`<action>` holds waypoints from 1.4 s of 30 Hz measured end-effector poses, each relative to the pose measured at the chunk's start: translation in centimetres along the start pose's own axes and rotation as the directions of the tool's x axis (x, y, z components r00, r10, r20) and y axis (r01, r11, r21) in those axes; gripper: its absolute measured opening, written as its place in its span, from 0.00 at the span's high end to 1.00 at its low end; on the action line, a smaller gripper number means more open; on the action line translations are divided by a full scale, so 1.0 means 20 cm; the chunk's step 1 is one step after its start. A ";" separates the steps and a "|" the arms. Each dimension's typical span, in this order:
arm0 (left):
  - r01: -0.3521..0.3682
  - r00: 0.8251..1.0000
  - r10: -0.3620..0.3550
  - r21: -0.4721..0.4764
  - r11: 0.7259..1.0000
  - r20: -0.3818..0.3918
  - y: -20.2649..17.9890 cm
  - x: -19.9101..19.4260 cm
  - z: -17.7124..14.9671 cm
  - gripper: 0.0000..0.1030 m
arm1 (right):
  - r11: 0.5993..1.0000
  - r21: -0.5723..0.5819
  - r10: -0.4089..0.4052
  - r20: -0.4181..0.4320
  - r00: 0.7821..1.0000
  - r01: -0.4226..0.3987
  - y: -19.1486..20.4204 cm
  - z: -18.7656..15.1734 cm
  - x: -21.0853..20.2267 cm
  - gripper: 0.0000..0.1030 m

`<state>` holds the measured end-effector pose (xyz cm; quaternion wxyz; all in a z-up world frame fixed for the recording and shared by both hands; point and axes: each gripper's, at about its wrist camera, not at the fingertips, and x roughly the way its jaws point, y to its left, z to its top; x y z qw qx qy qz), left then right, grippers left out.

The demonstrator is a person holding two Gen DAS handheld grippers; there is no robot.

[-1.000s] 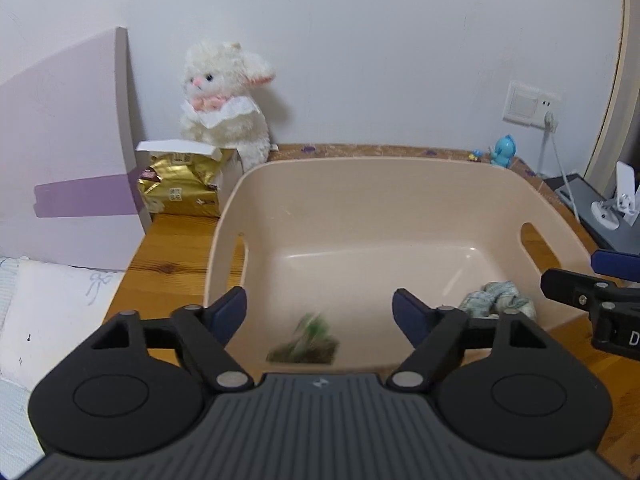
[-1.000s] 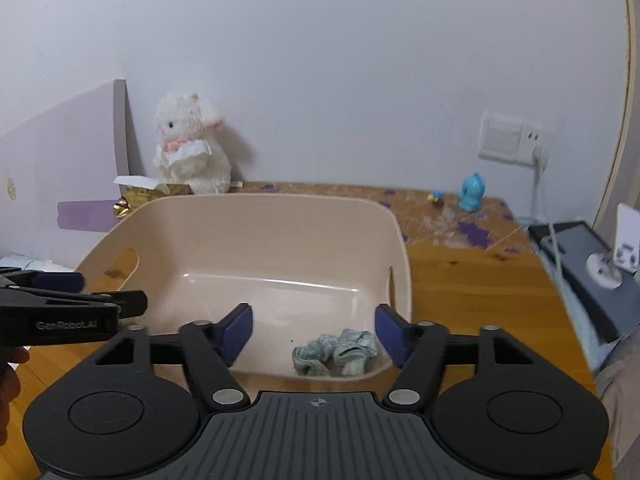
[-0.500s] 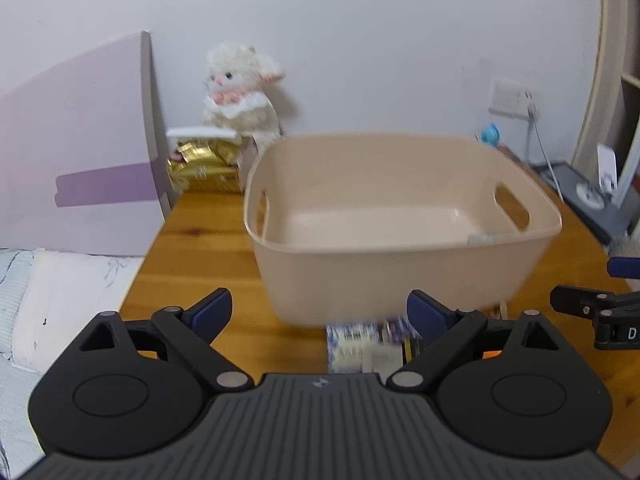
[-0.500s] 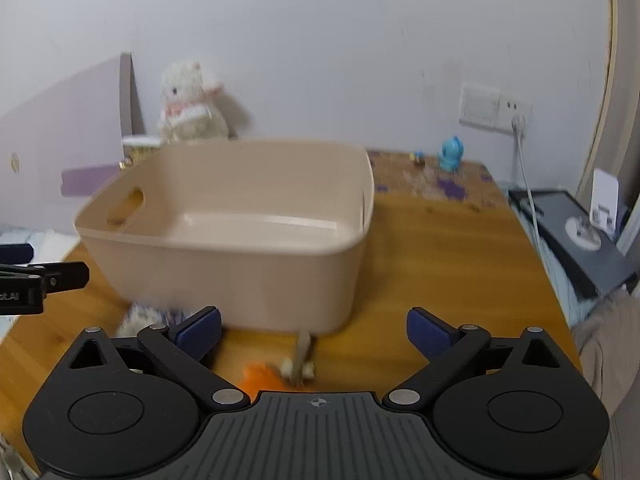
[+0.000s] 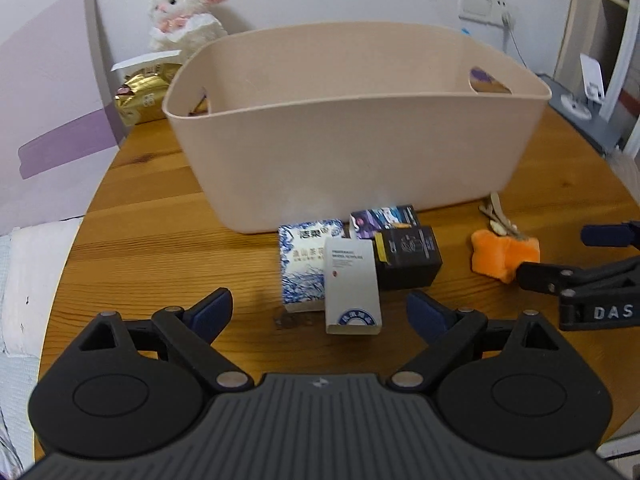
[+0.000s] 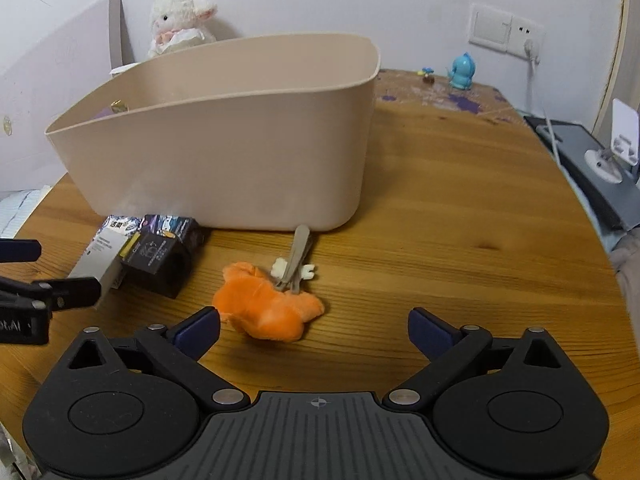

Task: Organize objects
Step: 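Grasp the white box with the left tool while the right tool grasps the orange plush, then carry both items over the basket and release them inside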

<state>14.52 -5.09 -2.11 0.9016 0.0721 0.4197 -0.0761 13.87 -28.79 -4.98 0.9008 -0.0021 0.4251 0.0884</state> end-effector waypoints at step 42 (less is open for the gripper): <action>0.095 0.987 -0.096 0.011 0.995 0.129 0.05 -0.29 0.02 0.69 | 0.999 -0.003 0.040 0.247 0.968 -0.040 -0.02 0.03 -0.51 0.92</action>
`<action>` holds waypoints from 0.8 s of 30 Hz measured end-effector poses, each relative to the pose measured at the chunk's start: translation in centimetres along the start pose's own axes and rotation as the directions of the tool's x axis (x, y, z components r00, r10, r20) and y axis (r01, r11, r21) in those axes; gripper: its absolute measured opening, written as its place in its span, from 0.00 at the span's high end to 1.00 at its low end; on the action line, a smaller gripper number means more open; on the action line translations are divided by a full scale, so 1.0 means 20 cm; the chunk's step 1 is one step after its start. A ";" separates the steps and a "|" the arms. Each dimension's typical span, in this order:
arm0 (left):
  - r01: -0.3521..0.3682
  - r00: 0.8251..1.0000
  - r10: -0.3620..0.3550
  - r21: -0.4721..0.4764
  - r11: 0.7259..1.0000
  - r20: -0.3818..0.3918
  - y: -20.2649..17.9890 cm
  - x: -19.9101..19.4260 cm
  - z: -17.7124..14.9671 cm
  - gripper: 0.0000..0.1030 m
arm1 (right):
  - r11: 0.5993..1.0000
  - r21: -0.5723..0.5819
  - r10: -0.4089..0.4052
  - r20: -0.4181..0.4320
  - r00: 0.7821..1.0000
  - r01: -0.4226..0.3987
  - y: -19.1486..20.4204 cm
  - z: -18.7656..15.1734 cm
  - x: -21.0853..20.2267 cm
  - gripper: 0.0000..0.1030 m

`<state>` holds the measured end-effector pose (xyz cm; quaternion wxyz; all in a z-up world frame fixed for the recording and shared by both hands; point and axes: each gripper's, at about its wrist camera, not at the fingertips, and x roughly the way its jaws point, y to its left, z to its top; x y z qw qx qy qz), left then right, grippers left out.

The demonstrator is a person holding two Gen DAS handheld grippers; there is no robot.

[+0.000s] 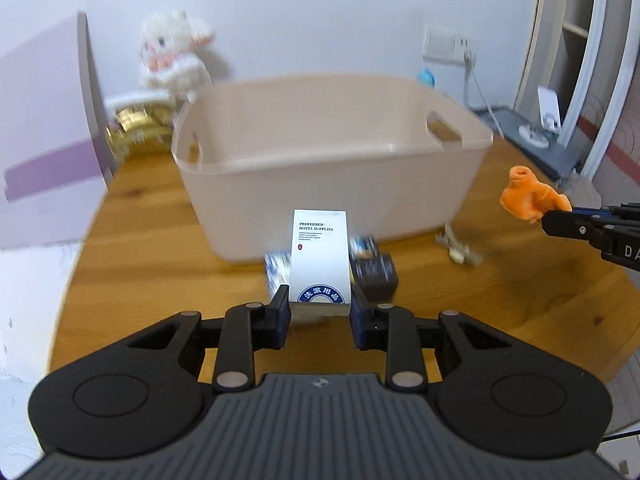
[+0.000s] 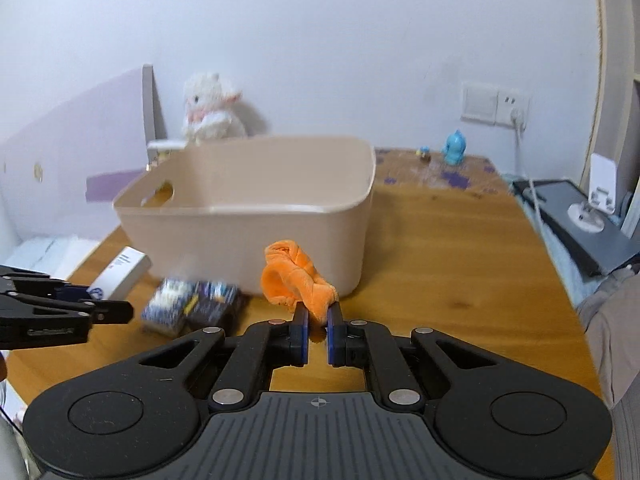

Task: Organize objects
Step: 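Carry both items over the basket and release them inside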

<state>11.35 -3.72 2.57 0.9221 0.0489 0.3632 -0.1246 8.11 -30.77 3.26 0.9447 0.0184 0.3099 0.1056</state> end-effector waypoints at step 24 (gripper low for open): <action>-0.094 0.994 0.097 -0.076 0.993 0.040 0.09 0.36 0.51 0.69 | 1.000 -0.022 -0.005 0.064 0.998 0.007 0.02 0.49 0.38 0.92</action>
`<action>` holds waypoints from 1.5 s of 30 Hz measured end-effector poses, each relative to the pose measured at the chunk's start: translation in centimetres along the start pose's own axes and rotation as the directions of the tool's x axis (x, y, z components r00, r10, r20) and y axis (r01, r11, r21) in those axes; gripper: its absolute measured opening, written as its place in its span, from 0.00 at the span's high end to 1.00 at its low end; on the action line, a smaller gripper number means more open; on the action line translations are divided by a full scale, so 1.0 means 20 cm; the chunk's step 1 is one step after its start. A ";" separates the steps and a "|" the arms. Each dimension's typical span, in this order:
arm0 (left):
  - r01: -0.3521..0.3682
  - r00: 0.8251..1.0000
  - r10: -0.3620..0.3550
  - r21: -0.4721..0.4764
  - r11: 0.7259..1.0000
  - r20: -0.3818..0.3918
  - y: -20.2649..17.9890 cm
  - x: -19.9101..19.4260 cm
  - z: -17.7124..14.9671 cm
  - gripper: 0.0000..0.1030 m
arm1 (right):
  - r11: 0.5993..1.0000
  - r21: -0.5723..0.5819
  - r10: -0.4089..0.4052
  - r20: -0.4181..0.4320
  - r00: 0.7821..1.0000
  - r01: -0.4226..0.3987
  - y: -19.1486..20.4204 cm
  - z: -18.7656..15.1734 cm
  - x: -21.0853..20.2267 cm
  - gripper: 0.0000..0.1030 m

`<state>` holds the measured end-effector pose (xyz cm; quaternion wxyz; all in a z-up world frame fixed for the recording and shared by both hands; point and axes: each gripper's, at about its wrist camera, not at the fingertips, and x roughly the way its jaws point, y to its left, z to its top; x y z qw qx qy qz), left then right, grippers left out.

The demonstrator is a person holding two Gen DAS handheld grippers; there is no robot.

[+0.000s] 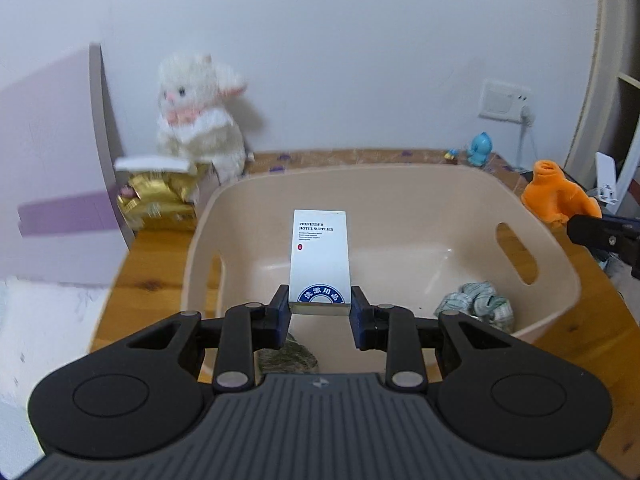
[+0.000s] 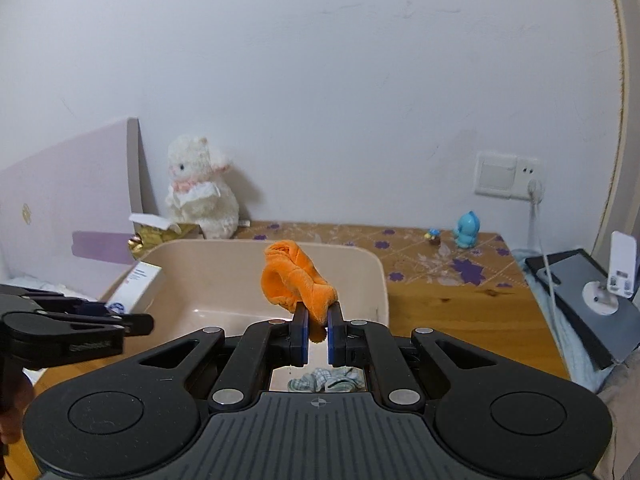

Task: Organize objects
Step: 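Carry both items over the basket and release them inside, then grasp the blue-and-white tissue pack with the left tool while the right tool grasps the wooden clip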

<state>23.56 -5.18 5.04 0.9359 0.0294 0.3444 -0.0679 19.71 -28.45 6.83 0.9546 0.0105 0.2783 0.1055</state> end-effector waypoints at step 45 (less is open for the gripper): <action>-0.052 0.989 0.052 0.004 0.999 -0.137 0.13 -0.12 -0.42 0.14 | 0.994 -0.066 -0.101 -0.253 0.962 0.087 -0.07 -0.50 -0.02 0.12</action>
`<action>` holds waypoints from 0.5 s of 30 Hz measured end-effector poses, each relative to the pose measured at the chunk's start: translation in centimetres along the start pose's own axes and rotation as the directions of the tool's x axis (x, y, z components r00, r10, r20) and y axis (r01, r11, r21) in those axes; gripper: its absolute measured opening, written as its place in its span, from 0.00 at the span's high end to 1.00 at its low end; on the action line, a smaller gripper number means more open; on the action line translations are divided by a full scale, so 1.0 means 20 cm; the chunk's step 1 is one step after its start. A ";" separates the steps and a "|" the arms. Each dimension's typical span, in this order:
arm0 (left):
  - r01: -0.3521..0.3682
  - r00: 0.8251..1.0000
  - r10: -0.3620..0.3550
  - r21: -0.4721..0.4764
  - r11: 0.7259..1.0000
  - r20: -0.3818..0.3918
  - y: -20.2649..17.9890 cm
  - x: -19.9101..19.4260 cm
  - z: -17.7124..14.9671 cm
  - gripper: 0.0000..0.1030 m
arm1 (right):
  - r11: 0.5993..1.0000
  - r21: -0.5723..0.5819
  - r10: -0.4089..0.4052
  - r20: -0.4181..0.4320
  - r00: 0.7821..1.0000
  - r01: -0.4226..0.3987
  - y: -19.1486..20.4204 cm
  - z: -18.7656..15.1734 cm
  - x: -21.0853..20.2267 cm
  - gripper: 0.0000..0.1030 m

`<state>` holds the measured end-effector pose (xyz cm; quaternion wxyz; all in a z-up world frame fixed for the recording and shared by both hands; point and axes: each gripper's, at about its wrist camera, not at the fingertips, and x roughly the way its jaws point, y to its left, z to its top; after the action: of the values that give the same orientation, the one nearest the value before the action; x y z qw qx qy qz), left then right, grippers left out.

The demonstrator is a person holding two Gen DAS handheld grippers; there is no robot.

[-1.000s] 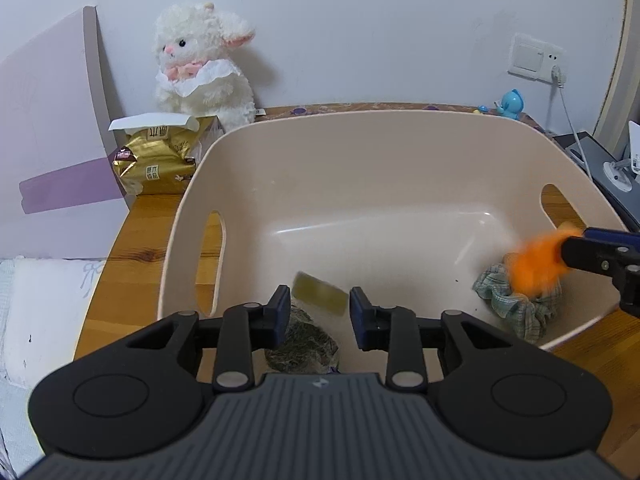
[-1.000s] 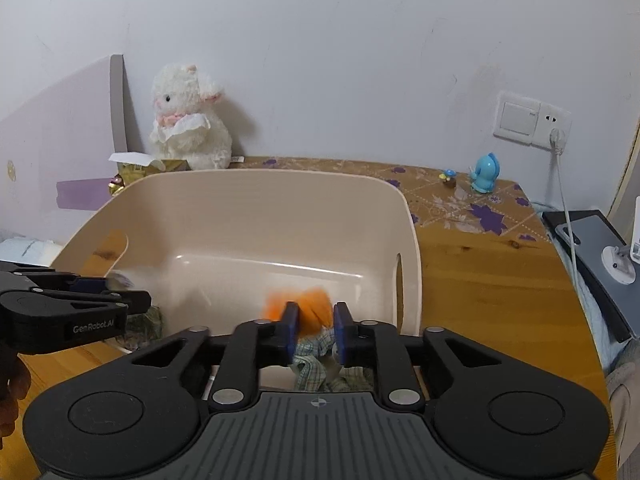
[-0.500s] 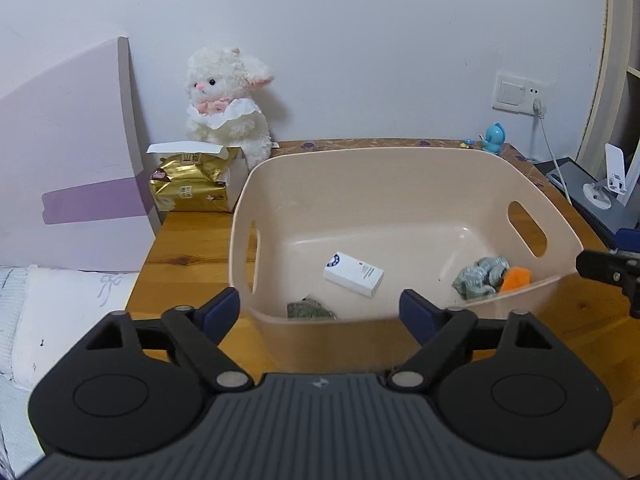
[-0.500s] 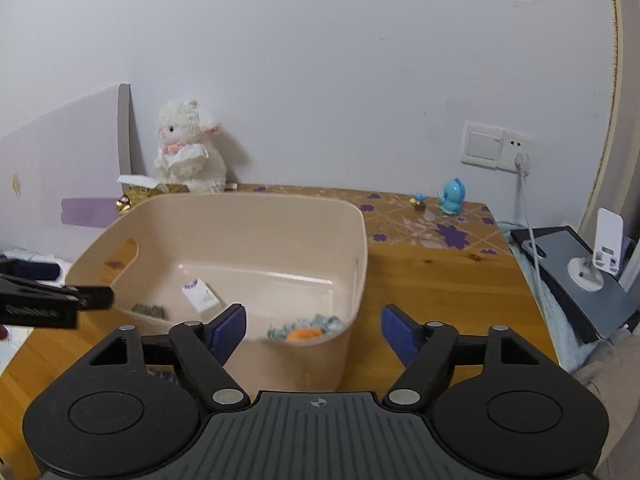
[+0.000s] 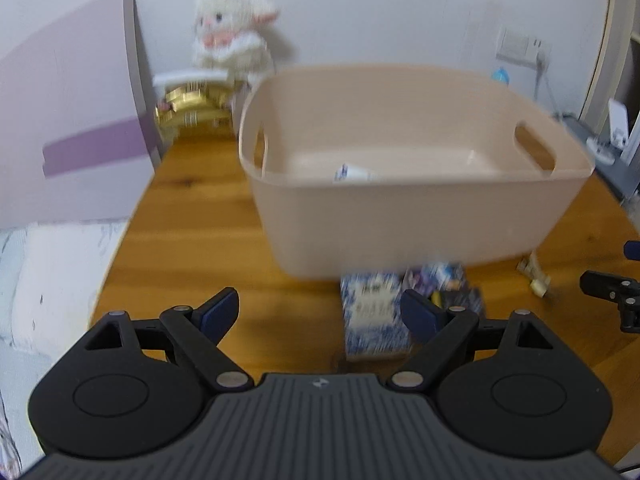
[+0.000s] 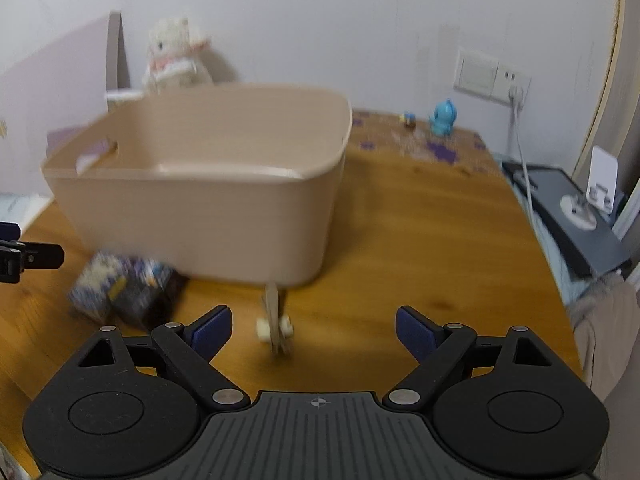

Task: Organize objects
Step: 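Grasp the blue-and-white tissue pack with the left tool while the right tool grasps the wooden clip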

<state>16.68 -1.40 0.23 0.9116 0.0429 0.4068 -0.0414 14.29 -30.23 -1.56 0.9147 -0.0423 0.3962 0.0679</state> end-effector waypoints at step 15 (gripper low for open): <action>0.078 0.993 -0.082 -0.041 0.996 -0.089 -0.01 0.20 -0.06 0.10 | 0.999 0.028 0.038 -0.048 0.998 -0.037 0.03 -0.06 0.25 0.12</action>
<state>18.49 -1.65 -3.62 0.8905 0.0113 0.4497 -0.0682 16.71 -29.27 -6.00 0.9039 -0.0241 0.4198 0.0787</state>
